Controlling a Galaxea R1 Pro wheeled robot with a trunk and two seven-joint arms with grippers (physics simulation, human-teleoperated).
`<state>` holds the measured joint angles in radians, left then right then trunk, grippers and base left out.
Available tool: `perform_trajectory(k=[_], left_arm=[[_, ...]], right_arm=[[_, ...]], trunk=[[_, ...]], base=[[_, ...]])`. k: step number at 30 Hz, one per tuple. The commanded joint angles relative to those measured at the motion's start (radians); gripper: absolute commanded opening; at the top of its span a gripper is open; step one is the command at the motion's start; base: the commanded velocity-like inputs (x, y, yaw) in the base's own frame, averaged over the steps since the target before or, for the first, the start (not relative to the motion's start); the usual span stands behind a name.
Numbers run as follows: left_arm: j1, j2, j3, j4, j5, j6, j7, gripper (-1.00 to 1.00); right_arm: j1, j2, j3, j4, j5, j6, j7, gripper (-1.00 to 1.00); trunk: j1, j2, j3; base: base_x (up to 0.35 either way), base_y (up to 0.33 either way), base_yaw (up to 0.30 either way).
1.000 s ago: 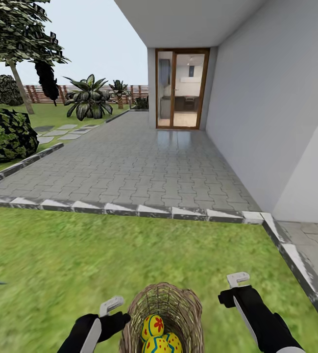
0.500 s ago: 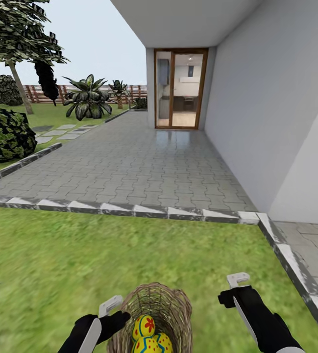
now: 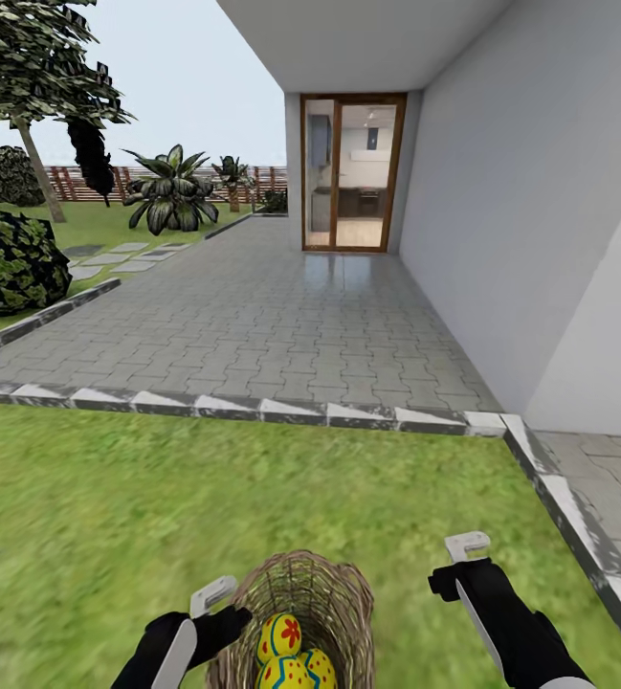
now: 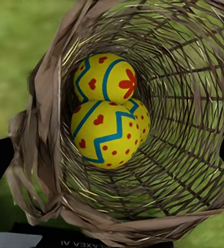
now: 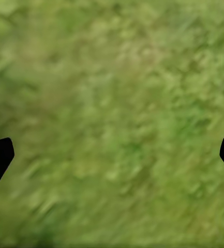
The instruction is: Take the three Easter eggs out of the wicker basket on the lawn in the garden, then place them on the lawn next to a single tree (choose any tree) so that all three eggs are next to the same tree and none are left in the basket.
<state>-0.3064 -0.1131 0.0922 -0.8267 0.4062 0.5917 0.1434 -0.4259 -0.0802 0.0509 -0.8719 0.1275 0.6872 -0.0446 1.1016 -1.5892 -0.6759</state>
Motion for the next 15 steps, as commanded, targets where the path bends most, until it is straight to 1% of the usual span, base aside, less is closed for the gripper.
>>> perform_trajectory(k=[1,2,3,4,6,9,11,12,13,15], left_arm=[[0.000,-0.001,0.003,-0.003,0.011,0.005,0.026,1.00],[0.000,-0.001,0.003,-0.003,0.011,0.005,0.052,1.00],[0.000,-0.001,0.003,-0.002,0.013,0.004,0.098,1.00],[0.000,-0.001,0.003,-0.001,0.014,0.004,0.114,1.00],[0.000,-0.004,0.002,0.004,0.016,0.003,0.166,1.00],[0.000,-0.006,0.002,0.007,0.017,0.002,0.196,1.00],[0.000,-0.010,0.000,0.017,0.017,0.001,0.204,1.00],[0.000,-0.011,-0.004,0.025,0.017,-0.002,0.205,1.00],[0.000,-0.012,-0.018,0.041,0.017,-0.018,0.206,1.00],[0.000,-0.012,-0.030,0.048,0.017,-0.029,0.205,1.00]], right_arm=[[-0.001,-0.001,0.004,-0.001,0.004,0.006,-0.002,1.00],[-0.001,-0.001,0.004,-0.001,0.004,0.006,-0.003,1.00],[-0.001,-0.001,0.004,-0.001,0.004,0.006,-0.003,1.00],[-0.001,-0.001,0.004,-0.001,0.004,0.006,-0.003,1.00],[-0.001,-0.001,0.004,-0.001,0.004,0.006,-0.003,1.00],[-0.001,-0.001,0.004,-0.001,0.003,0.006,-0.003,1.00],[-0.001,-0.001,0.004,0.000,0.003,0.005,-0.003,1.00],[-0.001,-0.001,0.004,0.000,0.003,0.005,-0.003,1.00],[-0.001,-0.001,0.004,0.000,0.003,0.005,-0.003,1.00],[-0.001,-0.002,0.004,0.000,0.003,0.004,-0.003,1.00]], trunk=[[0.004,-0.008,-0.004],[0.008,-0.015,-0.007],[0.012,-0.022,-0.010],[0.015,-0.029,-0.014],[0.023,-0.043,-0.020],[0.035,-0.064,-0.029],[0.042,-0.078,-0.036],[0.046,-0.085,-0.039],[0.050,-0.092,-0.042],[0.058,-0.106,-0.048]], base=[[0.000,0.000,0.000],[0.000,0.000,0.000],[0.000,0.000,0.000],[0.000,0.000,0.000],[0.000,0.000,0.000],[0.000,0.000,0.000],[0.000,0.000,0.000],[0.000,0.000,0.000],[0.000,0.000,0.000],[0.000,0.000,0.000]])
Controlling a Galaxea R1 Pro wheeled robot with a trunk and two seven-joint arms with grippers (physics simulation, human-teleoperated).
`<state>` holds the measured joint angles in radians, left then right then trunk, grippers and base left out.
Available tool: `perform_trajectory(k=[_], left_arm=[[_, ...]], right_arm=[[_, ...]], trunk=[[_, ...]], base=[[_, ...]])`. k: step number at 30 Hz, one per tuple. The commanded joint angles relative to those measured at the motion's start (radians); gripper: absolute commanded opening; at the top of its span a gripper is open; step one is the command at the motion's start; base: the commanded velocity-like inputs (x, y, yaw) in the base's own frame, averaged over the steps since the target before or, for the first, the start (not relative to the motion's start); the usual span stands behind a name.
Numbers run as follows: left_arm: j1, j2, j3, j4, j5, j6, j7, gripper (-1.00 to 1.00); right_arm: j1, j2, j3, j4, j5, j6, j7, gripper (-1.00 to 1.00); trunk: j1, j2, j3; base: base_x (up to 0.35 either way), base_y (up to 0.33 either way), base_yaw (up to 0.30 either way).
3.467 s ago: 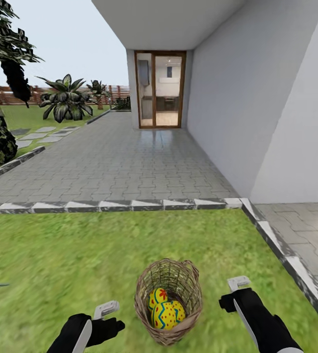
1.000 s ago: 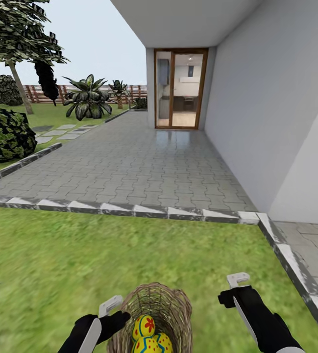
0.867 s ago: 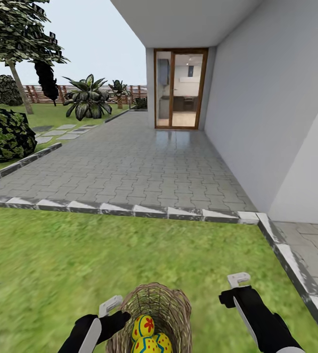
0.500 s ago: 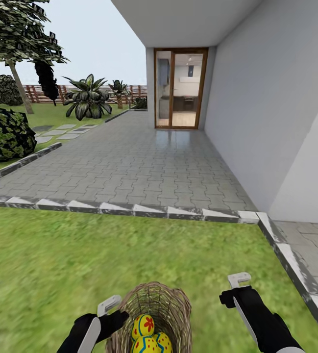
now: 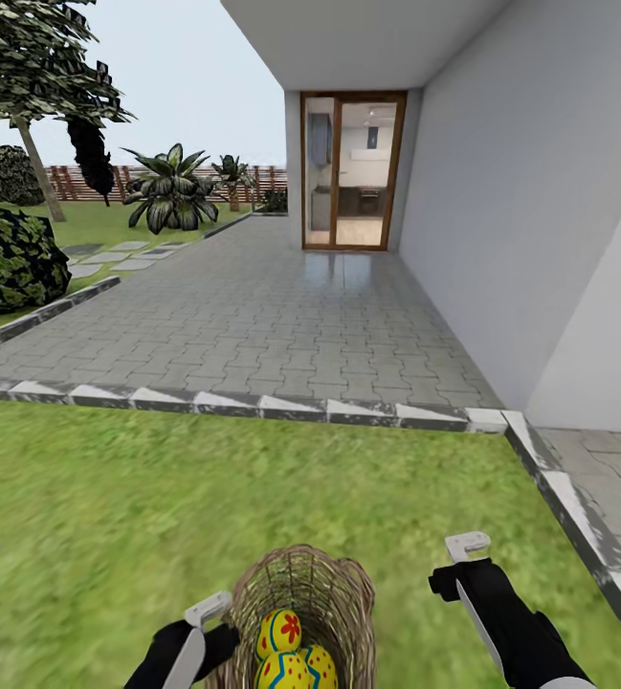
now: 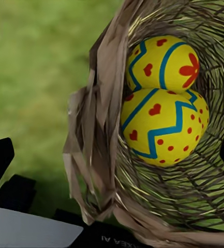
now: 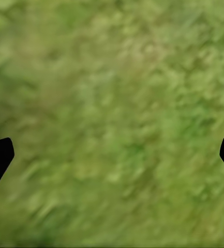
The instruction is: Take the three Easter eggs out of the wicker basket on the lawn in the garden, then place them on the lawn next to a single tree (choose any tree) so that all three eggs are next to the same tree and none are left in the basket.
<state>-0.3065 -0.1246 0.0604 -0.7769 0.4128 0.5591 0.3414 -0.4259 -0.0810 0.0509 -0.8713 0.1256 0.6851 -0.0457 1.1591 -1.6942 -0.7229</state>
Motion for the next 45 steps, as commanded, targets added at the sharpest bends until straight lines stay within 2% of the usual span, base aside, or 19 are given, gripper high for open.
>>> perform_trajectory(k=[1,5,8,19,45], left_arm=[[0.000,-0.001,-0.006,0.001,0.011,-0.002,0.007,1.00],[0.000,-0.001,-0.033,0.004,0.011,-0.010,0.006,1.00],[0.000,-0.001,-0.039,0.004,0.011,-0.014,0.006,1.00],[0.000,0.002,-0.040,0.003,0.012,-0.038,0.006,1.00],[0.000,0.001,-0.039,0.005,0.012,-0.039,0.005,1.00]], right_arm=[[-0.001,-0.001,0.004,-0.001,0.006,0.006,-0.002,1.00],[-0.001,-0.003,0.003,-0.004,0.008,0.005,0.000,1.00],[-0.001,-0.005,-0.001,-0.010,0.009,0.004,0.001,1.00],[-0.001,-0.005,-0.008,-0.056,-0.002,0.002,0.009,1.00],[-0.001,-0.004,-0.009,-0.060,-0.003,0.002,0.006,1.00]], trunk=[[0.004,-0.008,-0.004],[0.019,-0.036,-0.017],[0.031,-0.057,-0.026],[0.073,-0.134,-0.061],[0.173,-0.316,-0.142]], base=[[0.000,0.000,0.000],[0.000,0.000,0.000],[0.000,0.000,0.000],[0.000,0.000,0.000],[0.000,0.000,0.000]])
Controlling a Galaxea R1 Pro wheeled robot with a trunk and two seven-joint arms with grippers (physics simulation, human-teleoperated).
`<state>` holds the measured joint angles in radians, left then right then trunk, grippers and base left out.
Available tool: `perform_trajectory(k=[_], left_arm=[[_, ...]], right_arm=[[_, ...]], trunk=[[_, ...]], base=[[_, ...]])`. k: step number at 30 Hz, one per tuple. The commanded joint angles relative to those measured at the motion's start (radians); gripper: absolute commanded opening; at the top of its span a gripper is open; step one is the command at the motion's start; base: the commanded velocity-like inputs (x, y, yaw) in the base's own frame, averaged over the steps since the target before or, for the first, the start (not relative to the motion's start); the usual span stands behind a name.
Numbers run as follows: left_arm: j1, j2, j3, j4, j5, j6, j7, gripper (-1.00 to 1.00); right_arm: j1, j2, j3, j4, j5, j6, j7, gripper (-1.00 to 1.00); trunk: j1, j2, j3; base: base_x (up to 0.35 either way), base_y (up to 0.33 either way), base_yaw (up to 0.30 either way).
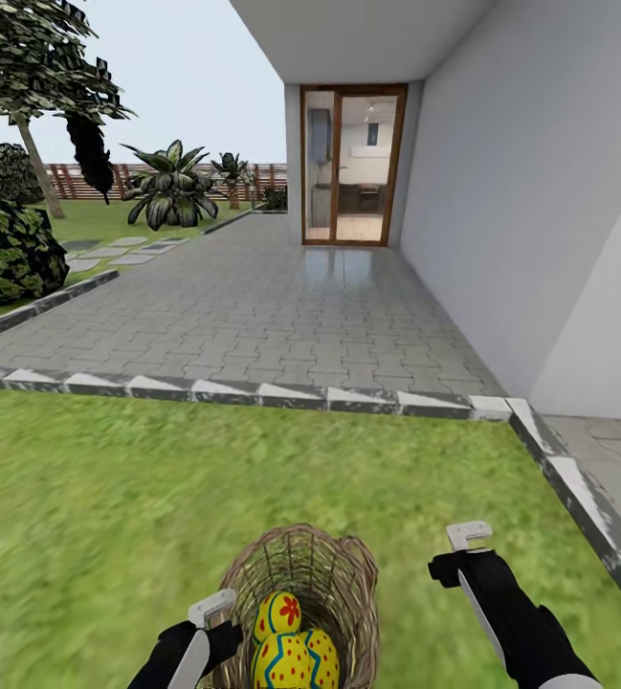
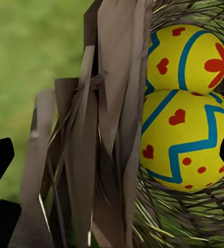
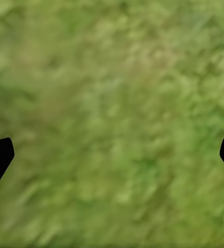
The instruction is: Take the three Easter eggs out of the wicker basket on the lawn in the garden, then place them on the lawn next to a single tree (choose any tree) so that all three eggs are next to the same tree and none are left in the basket.
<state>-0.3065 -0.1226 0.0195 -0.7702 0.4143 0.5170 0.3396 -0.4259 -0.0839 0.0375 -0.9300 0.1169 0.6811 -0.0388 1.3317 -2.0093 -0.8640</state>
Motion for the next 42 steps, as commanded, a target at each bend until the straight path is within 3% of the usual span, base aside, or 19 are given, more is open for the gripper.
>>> perform_trajectory(k=[1,10,11,22,42], left_arm=[[0.000,-0.001,0.002,-0.002,0.011,0.003,0.007,1.00],[0.000,0.001,0.002,-0.001,0.011,0.003,0.007,1.00],[0.000,0.000,0.002,-0.001,0.011,0.003,0.007,-1.00],[0.000,0.001,0.002,-0.006,0.011,0.003,0.007,-1.00],[0.000,0.004,0.003,-0.004,0.011,0.005,0.007,-1.00]], right_arm=[[-0.001,-0.001,0.004,-0.001,0.006,0.006,-0.002,1.00],[-0.001,0.000,0.004,-0.001,0.006,0.006,-0.003,1.00],[-0.001,0.000,0.004,0.000,0.006,0.007,-0.003,1.00],[-0.001,0.000,0.004,0.002,0.006,0.007,-0.003,1.00],[-0.001,0.000,0.012,0.003,0.018,0.008,-0.006,1.00]], trunk=[[0.004,-0.008,-0.004],[0.038,-0.071,-0.032],[0.042,-0.078,-0.035],[0.046,-0.085,-0.039],[-0.031,0.055,0.024]], base=[[0.000,0.000,0.000],[0.000,0.000,0.000],[0.000,0.000,0.000],[0.000,0.000,0.000],[0.000,0.000,0.000]])
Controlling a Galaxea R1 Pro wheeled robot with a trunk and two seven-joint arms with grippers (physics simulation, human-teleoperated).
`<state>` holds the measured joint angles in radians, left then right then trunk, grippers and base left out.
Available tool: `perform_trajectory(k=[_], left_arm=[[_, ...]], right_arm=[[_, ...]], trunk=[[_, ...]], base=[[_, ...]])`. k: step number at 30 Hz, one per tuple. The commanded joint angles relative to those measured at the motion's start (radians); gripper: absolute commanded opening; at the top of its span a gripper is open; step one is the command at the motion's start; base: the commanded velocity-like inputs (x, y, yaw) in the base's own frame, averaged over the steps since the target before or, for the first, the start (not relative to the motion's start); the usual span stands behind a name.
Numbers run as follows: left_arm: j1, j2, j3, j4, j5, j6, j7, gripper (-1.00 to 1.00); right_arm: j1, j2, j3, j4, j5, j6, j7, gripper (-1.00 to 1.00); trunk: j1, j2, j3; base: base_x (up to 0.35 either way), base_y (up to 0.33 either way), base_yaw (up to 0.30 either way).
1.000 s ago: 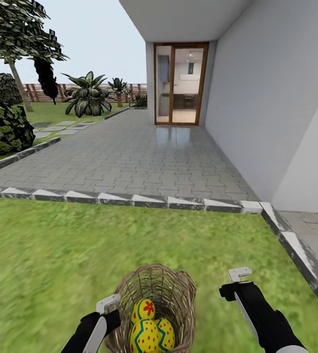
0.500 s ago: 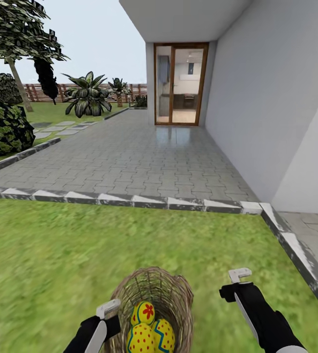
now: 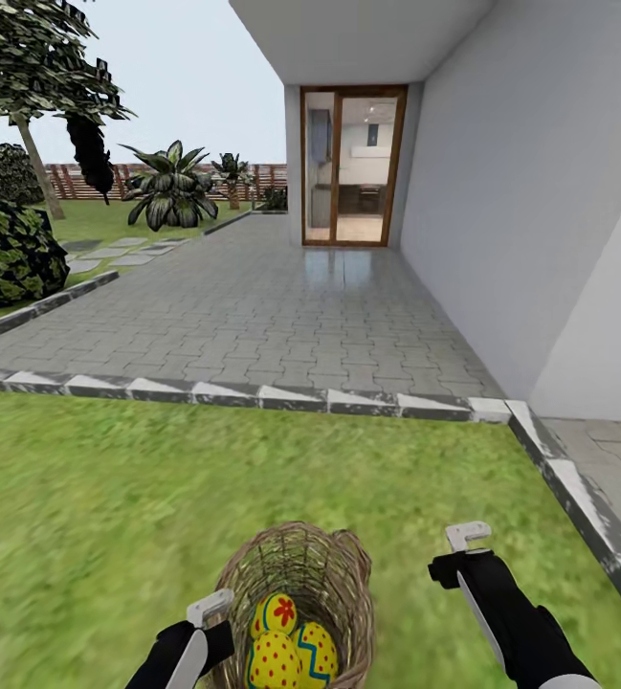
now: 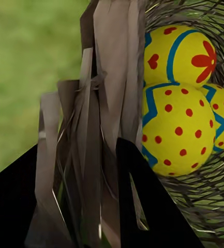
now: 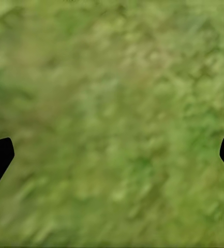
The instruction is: Take the three Easter eggs out of the wicker basket on the lawn in the garden, then place them on the lawn next to a single tree (choose any tree) so that all three eggs are next to the same tree and none are left in the basket.
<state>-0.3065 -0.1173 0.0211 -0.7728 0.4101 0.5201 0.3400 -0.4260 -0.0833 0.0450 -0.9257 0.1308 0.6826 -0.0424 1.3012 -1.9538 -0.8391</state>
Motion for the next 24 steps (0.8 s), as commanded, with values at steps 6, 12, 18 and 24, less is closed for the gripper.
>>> perform_trajectory(k=[6,12,18,24], left_arm=[[0.000,0.001,0.003,-0.008,0.015,0.002,0.007,-1.00],[0.000,0.002,0.006,-0.007,0.016,0.002,0.008,-1.00],[0.000,0.004,0.007,-0.002,0.015,0.001,0.008,-1.00],[0.000,0.004,0.007,-0.004,0.015,0.001,0.008,-1.00]], right_arm=[[0.000,-0.002,0.005,0.004,0.004,0.005,-0.002,1.00],[0.000,-0.004,0.007,0.013,0.004,-0.003,-0.001,1.00],[0.000,-0.004,0.006,0.016,0.003,-0.032,-0.002,1.00],[0.000,-0.008,0.007,0.016,0.004,-0.032,-0.004,1.00]], trunk=[[-0.023,0.042,0.018],[-0.046,0.084,0.037],[-0.069,0.126,0.056],[-0.092,0.168,0.074]], base=[[0.000,0.000,0.000],[0.003,0.000,0.000],[0.264,0.000,0.000],[0.152,0.000,0.057]])
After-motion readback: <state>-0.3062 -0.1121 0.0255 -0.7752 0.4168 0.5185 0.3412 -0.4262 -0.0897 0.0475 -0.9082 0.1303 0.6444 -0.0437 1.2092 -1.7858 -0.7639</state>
